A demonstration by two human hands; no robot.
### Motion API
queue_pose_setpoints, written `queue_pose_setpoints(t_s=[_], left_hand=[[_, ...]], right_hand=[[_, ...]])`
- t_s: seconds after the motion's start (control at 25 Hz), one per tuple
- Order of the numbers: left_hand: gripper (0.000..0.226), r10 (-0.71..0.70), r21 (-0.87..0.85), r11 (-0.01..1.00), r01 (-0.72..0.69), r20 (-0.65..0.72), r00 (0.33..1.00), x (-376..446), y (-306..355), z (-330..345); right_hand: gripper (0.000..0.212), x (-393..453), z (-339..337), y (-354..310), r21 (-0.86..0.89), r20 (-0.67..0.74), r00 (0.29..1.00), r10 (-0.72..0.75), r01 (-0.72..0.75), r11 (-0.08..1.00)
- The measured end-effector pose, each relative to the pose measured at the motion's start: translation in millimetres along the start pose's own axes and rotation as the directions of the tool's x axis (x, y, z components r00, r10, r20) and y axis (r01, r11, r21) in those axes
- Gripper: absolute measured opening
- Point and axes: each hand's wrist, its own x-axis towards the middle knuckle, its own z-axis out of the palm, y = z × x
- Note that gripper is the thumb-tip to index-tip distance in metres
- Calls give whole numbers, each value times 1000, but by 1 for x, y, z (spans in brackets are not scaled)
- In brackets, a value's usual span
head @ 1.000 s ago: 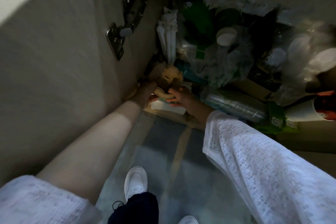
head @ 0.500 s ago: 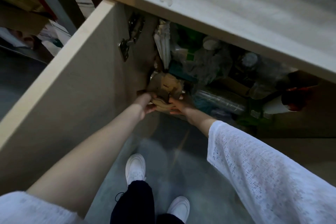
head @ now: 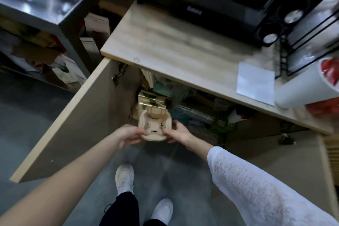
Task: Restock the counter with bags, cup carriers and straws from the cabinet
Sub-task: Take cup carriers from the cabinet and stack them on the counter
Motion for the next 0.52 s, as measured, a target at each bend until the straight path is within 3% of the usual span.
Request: queue_pose_setpoints(t_s=[0.12, 0.24, 0.4, 0.52], left_hand=[[27, 44, 97, 994, -51, 72, 996, -43, 20, 6], [48, 107, 159, 978, -134, 167, 980, -92, 47, 12], [39, 54, 371, 909, -192, 351, 935, -152, 86, 13], [50, 5, 495, 834, -242, 432, 902, -194, 121, 13]], right_hand=[[55, -40, -23, -21, -43, 26, 1000, -13, 14, 999], [46, -83, -52, -46, -76, 37, 998, -48, 50, 996], [48, -133, -87, -80, -138, 73, 991, -116, 125, 983], [30, -176, -114, -107, -201, 152, 980, -132, 161, 966]])
